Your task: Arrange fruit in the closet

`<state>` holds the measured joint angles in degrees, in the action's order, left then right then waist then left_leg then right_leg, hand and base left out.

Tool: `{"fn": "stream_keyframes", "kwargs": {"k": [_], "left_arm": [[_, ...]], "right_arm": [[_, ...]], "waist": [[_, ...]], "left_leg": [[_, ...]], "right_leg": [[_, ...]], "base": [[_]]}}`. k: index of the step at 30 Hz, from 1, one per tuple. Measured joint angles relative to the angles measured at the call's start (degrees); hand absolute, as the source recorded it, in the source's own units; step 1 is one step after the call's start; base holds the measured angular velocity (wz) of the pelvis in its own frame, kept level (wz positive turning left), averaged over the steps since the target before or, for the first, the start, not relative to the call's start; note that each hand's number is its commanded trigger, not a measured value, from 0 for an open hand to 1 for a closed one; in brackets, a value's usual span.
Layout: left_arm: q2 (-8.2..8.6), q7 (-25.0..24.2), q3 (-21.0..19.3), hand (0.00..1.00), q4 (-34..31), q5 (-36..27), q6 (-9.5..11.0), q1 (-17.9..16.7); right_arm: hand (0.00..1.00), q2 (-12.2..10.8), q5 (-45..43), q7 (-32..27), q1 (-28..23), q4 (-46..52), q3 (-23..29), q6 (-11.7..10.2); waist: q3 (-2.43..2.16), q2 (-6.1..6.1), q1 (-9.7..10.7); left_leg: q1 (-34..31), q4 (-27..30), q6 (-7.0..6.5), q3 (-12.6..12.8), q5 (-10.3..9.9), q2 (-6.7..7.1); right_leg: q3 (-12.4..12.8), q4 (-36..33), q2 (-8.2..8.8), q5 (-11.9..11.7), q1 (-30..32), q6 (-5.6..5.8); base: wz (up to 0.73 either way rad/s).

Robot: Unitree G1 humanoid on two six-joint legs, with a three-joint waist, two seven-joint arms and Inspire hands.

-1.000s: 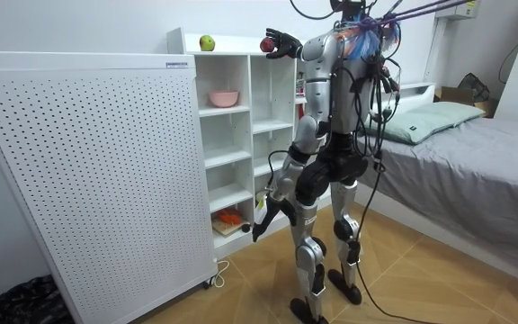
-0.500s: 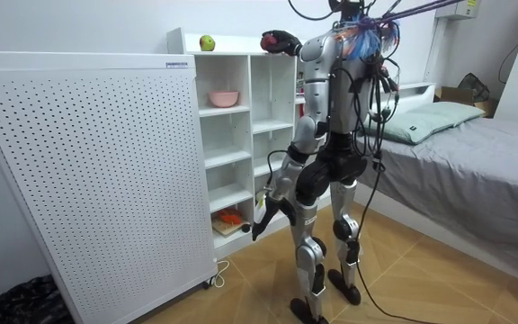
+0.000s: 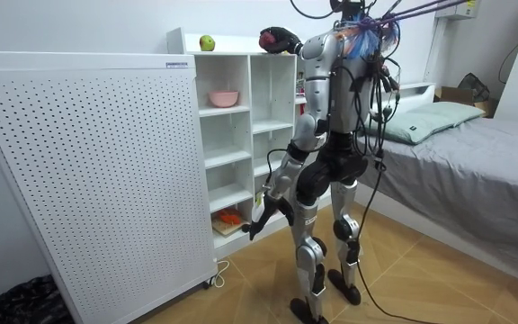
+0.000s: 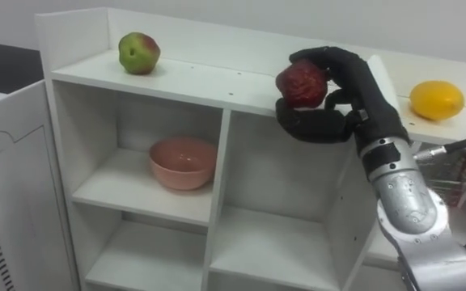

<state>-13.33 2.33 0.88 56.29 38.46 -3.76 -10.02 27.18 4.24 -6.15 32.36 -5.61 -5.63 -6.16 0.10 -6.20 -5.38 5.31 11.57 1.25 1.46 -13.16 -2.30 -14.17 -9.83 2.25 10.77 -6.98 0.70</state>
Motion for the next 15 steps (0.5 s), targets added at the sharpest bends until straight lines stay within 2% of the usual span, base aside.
{"fn": "stream_keyframes", "kwargs": {"k": [2,5,9,14,15], "left_arm": [[0.03,0.94,0.20,0.00,1.01,-0.02,0.01,0.29],[0.01,2.04,1.13,0.00,1.25,-0.01,0.04,0.34],[0.27,2.13,2.59,0.00,1.34,-0.12,0.10,0.54],[0.60,2.14,5.05,0.00,2.67,-0.15,0.20,1.20],[0.81,2.12,5.04,0.00,3.01,-0.19,0.16,1.17]], "right_arm": [[1.00,-0.33,-0.07,0.71,-2.01,3.95,-0.49,-0.01],[1.00,-1.04,-0.35,1.55,-3.56,8.10,-2.27,-0.01],[1.00,-4.21,-0.52,3.34,-4.83,11.32,-2.94,-0.02],[1.00,-7.01,-0.70,5.10,-6.24,12.88,-6.05,-0.06],[1.00,-7.39,-1.67,5.77,-6.96,12.91,-7.34,-0.08]], "waist": [[-0.17,0.25,-0.03],[-0.13,0.34,0.00],[0.05,0.65,-0.91],[0.00,1.39,-1.30],[-0.20,1.76,-1.30]], "left_leg": [[0.38,-0.12,0.00,0.09,0.01,-0.01],[0.36,-0.06,-0.03,0.47,0.07,-0.01],[0.16,0.14,-0.04,1.44,0.08,-0.13],[-0.85,0.15,-0.08,1.57,0.09,-0.21],[-1.20,0.12,-0.14,1.63,0.12,-0.21]], "right_leg": [[0.16,0.00,0.00,0.00,-0.13,0.00],[0.72,0.00,0.02,-0.02,0.12,-0.03],[1.47,-0.33,-0.04,-0.18,0.65,-0.12],[1.60,-0.87,-0.02,-0.54,1.65,-0.11],[1.67,-0.89,-0.01,-0.62,2.00,-0.12]], "base": [[-0.05],[-0.07],[-0.10],[-0.03],[0.00]]}}
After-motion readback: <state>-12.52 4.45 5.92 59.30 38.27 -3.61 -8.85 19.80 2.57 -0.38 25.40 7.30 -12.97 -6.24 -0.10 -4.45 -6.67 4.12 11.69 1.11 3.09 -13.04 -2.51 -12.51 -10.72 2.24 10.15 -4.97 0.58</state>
